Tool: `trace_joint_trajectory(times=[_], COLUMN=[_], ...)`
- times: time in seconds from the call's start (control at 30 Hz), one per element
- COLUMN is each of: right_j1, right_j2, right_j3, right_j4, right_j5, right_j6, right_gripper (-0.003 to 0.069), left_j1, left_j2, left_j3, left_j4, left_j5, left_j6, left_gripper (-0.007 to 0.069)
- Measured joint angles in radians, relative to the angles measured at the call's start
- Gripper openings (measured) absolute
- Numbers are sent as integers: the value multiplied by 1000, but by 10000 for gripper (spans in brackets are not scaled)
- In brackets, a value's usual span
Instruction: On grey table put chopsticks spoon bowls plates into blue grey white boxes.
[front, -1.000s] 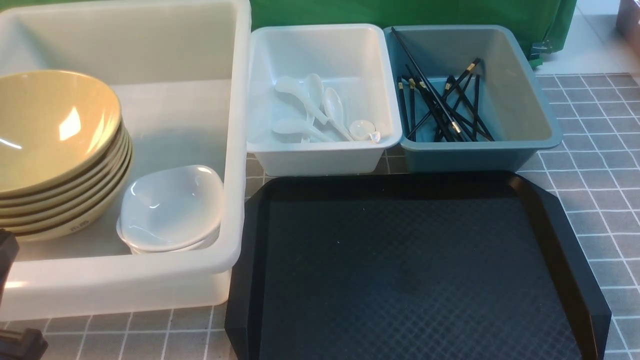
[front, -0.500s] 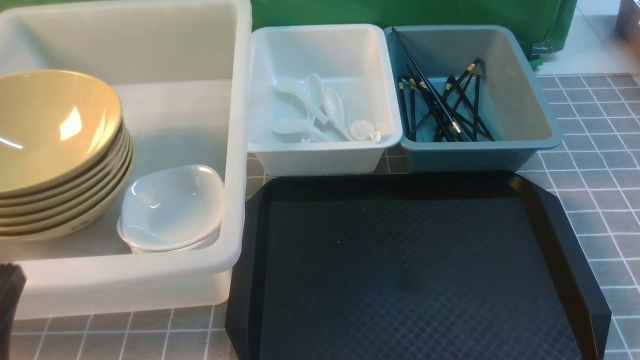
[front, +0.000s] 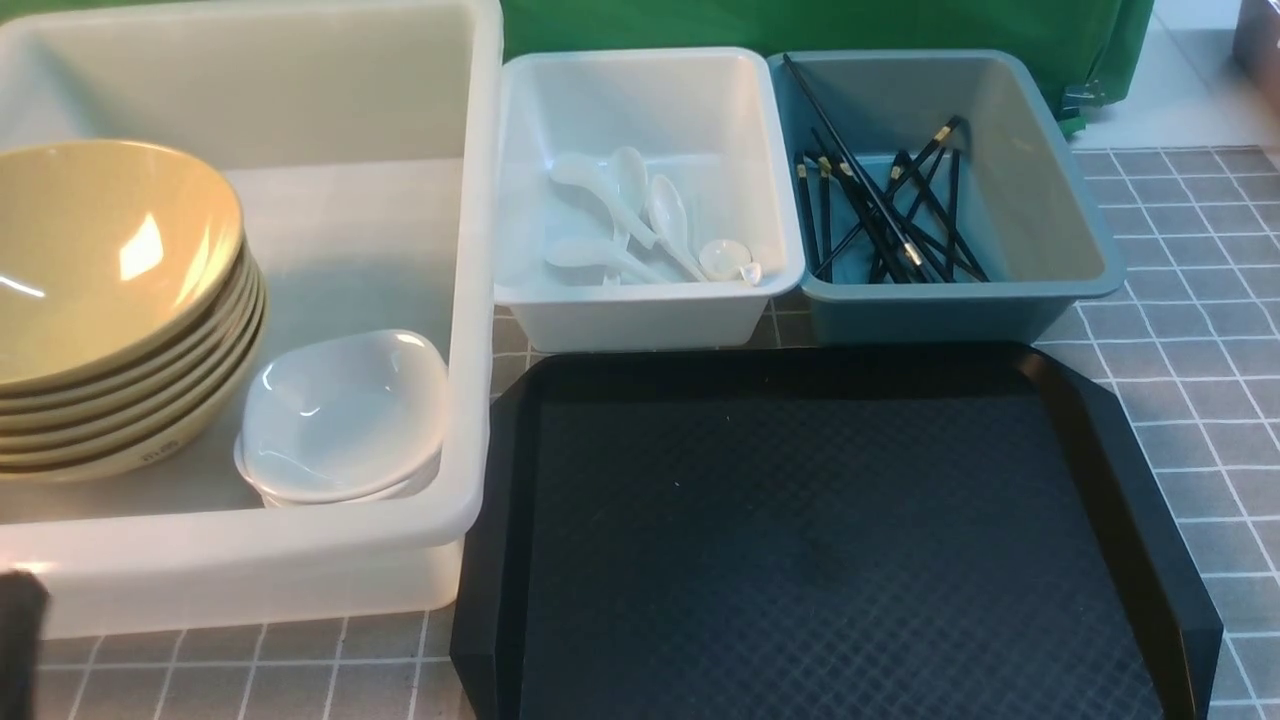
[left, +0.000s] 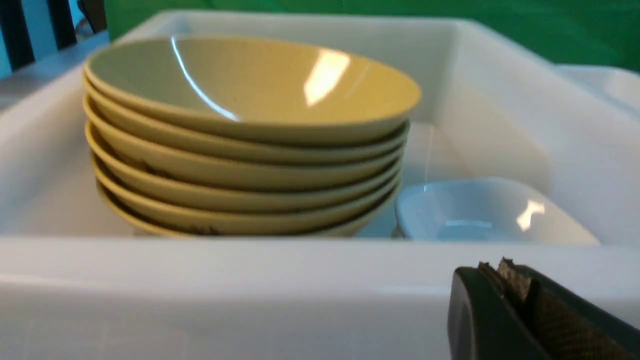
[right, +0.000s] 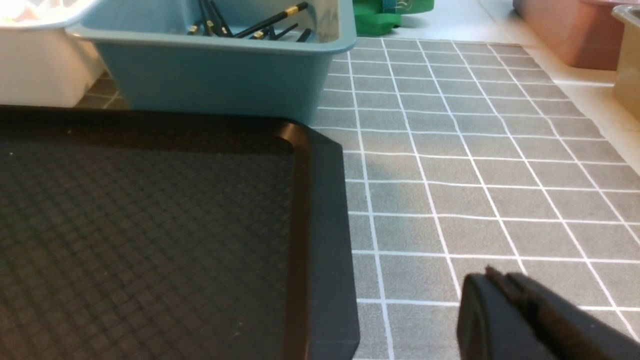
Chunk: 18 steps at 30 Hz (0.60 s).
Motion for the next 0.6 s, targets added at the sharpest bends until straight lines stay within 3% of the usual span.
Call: trace_joint_trajectory(times=[0.17,0.6], right_j1=[0,0], right_j2=[0,0], right_j3=[0,0], right_j4=[0,0], right_j5=[0,0], right_j6=[0,0], right_gripper=[47,60], left_j1=[1,1], left_j2=[0,0], left_j3=[20,19], left_j4=[-64,-69], left_j5=[88,102], left_j6=[47,106], left_gripper=[-8,-8])
